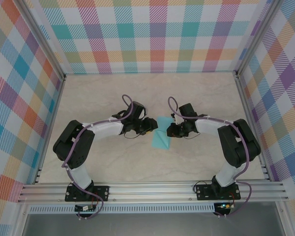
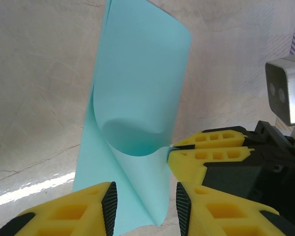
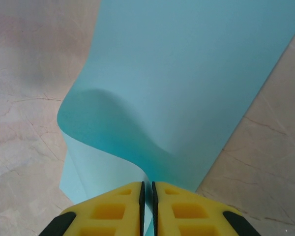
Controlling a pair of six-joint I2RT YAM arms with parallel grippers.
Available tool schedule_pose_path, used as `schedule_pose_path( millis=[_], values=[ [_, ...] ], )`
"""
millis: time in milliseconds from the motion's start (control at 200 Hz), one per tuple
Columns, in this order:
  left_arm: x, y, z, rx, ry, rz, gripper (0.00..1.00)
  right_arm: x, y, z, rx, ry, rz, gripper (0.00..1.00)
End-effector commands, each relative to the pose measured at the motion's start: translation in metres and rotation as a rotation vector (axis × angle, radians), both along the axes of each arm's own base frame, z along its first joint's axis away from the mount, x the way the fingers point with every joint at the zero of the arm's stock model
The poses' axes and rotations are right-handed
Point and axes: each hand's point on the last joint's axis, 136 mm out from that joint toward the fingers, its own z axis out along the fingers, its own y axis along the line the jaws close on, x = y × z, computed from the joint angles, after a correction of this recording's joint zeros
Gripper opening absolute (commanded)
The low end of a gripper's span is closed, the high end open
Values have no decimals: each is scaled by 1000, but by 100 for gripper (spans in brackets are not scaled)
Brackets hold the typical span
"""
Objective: Fold a paper plane with a square sheet of paper (pick it up from the middle)
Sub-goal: Fold the triangle a second time at the center of the table.
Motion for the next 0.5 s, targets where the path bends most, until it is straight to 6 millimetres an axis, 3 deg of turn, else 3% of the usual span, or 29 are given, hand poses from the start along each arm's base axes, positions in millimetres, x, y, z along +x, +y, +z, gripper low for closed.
schedule_pose_path(
  millis=[0, 500],
  values=[
    [-1, -10, 1, -23, -9, -31, 38, 1, 2, 1, 11, 5, 23, 15],
    [-4, -20, -4, -26, 7, -48, 36, 5, -8, -9, -35, 21, -14, 15]
  ],
)
